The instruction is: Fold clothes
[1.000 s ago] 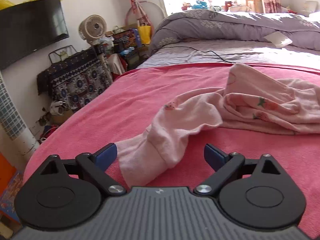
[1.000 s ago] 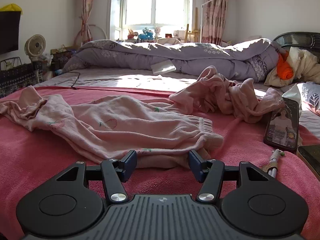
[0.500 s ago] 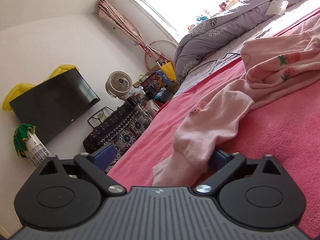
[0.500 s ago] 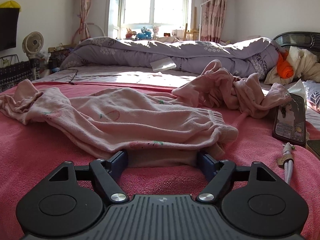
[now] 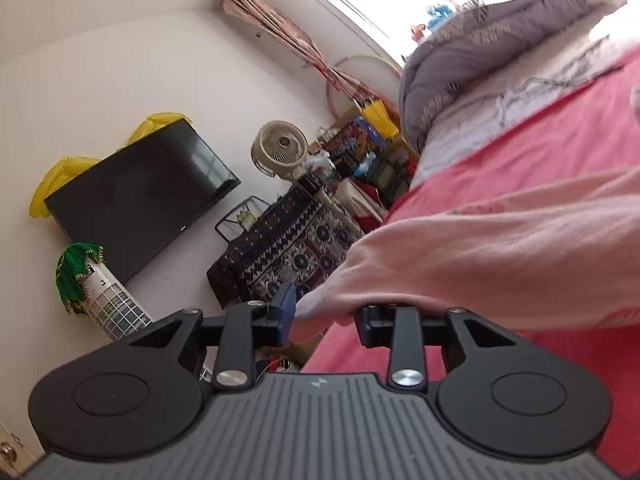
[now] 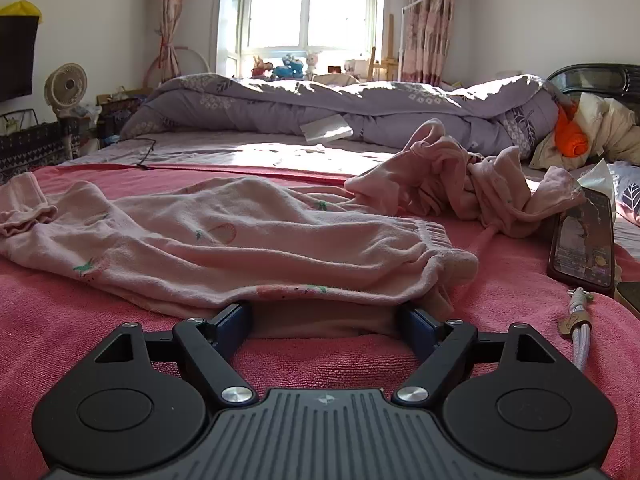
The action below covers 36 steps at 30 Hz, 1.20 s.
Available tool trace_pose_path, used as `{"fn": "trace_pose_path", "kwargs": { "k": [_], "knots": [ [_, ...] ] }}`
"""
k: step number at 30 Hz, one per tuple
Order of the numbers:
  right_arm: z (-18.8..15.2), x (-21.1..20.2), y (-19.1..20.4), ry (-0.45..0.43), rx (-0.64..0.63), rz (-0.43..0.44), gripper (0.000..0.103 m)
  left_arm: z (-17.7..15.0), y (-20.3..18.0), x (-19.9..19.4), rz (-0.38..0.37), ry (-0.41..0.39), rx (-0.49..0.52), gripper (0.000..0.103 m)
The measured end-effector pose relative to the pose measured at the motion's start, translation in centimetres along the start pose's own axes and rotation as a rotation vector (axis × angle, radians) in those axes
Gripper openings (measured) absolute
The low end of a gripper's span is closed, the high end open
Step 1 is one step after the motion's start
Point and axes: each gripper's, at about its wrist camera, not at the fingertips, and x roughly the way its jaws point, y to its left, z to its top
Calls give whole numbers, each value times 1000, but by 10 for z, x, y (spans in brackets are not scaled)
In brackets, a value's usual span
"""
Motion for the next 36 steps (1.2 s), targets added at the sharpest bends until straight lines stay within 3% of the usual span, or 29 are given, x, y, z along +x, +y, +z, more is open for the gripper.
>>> {"fn": "trace_pose_path", "kwargs": {
  "k": [2, 4, 7, 10, 13, 15, 17, 19, 22, 24, 25, 26, 27, 28, 29, 31, 36],
  "knots": [
    [0, 0, 0, 2, -5, 3, 82, -20, -6, 15, 58, 84, -1, 41],
    [1, 1, -1, 4, -12, 6, 83, -31, 9, 21, 97, 120, -91, 41],
    [3, 0, -1, 2, -23, 8, 83, -36, 45, 23, 93, 162, -245, 41],
    [5, -11, 2, -35, -30, 35, 83, -33, 59, -6, 16, 67, -296, 41],
    [11, -25, 8, -79, -35, 94, 83, -20, 44, -53, -126, -81, -215, 61],
    [24, -36, 21, -111, -13, 212, 83, -9, 24, -79, -232, -156, -170, 77],
    [39, -39, 35, -117, 38, 338, 85, 0, 2, -94, -340, -190, -151, 79],
    [59, -26, 69, -65, 90, 496, 85, 5, -24, -95, -429, -182, -150, 82],
    [85, 3, 125, 22, 124, 679, 85, 3, -48, -82, -440, -155, -201, 82],
    [93, 28, 171, 104, 81, 710, 84, 2, -40, -79, -470, -144, -234, 83],
    [96, 42, 193, 150, 54, 706, 82, -1, -39, -77, -490, -137, -261, 83],
    [96, 57, 211, 211, 40, 688, 67, -3, -35, -75, -510, -132, -286, 83],
    [97, 68, 218, 263, 72, 689, 30, -4, -32, -73, -527, -126, -305, 83],
    [98, 79, 224, 315, 105, 691, 17, -5, -30, -72, -538, -122, -320, 83],
    [98, 90, 231, 367, 137, 691, 13, -6, -29, -71, -547, -118, -335, 83],
    [114, 89, 225, 337, 162, 671, 8, -8, -27, -69, -560, -113, -358, 83],
    [225, 86, 225, 44, -11, 429, 7, -9, -29, -73, -540, -132, -357, 83]
  ]
}}
